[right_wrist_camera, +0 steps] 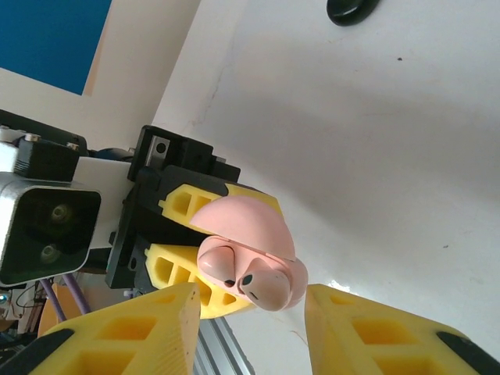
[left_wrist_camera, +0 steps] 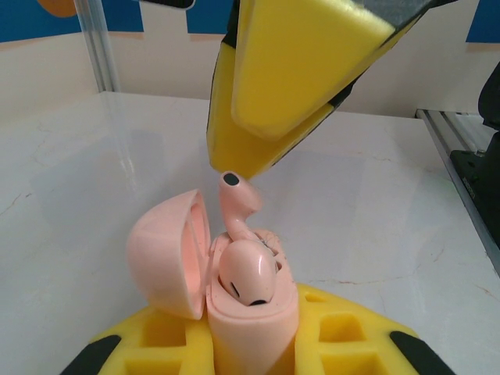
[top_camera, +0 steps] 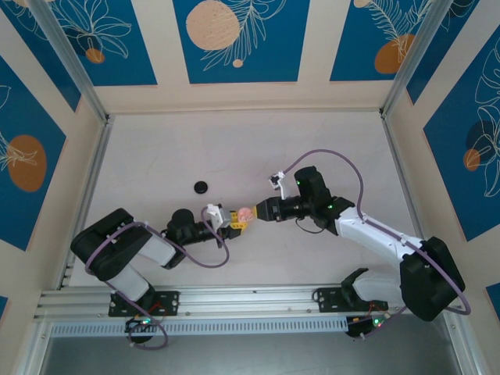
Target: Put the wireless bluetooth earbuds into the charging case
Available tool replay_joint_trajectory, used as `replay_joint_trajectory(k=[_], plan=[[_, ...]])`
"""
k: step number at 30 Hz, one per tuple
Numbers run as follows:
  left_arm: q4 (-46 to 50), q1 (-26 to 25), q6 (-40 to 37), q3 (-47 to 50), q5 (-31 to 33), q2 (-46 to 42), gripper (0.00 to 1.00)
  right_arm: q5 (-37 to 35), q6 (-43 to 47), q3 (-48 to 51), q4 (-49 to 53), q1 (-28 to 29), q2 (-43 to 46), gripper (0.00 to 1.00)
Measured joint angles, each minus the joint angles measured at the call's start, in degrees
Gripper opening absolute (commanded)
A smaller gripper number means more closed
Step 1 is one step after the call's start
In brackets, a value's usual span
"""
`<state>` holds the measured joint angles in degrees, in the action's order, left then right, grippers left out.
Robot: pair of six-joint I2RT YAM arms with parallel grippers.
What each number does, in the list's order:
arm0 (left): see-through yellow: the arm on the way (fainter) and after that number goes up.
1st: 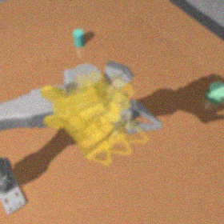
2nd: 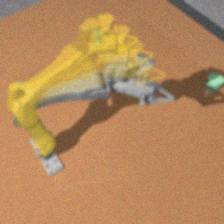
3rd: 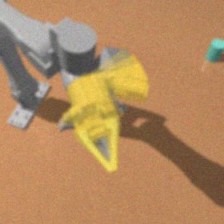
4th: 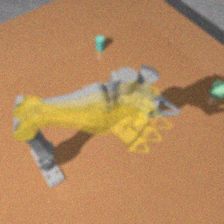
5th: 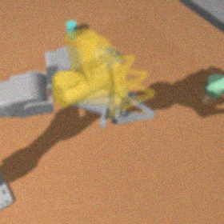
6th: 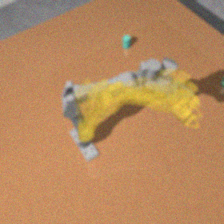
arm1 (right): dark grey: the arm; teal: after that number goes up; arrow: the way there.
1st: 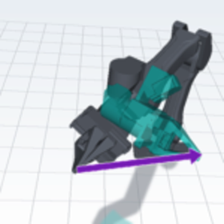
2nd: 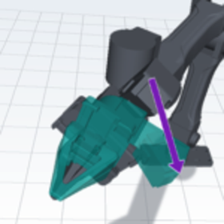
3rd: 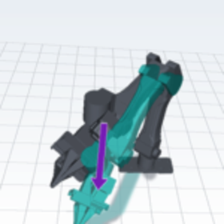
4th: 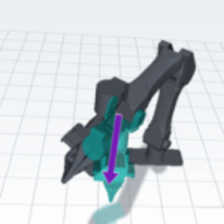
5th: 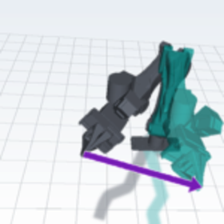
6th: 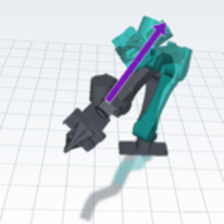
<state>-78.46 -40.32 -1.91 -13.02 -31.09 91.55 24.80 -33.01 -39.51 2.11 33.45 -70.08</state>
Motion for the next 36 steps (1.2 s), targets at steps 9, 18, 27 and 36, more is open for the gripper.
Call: replay_joint_trajectory(k=[9,18,27,36], plan=[[0.0,0.0,0.0,0.0,0.0,0.0,0.14,1.0,0.0,-0.8,-1.1,0.0,-1.2,0.35],[0.0,0.0,0.0,0.0,0.0,-0.3,0.14,1.2,0.0,-0.9,-1.3,0.2,-2.3,0.31],[0.0,0.0,0.0,0.0,0.0,-0.8,0.14,1.2,0.0,-1.4,-1.2,1.5,-2.3,0.26],[0.3,0.0,-0.2,0.0,0.0,-1.5,0.14,1.1,0.5,-2.3,-0.8,2.2,-2.2,0.25]])
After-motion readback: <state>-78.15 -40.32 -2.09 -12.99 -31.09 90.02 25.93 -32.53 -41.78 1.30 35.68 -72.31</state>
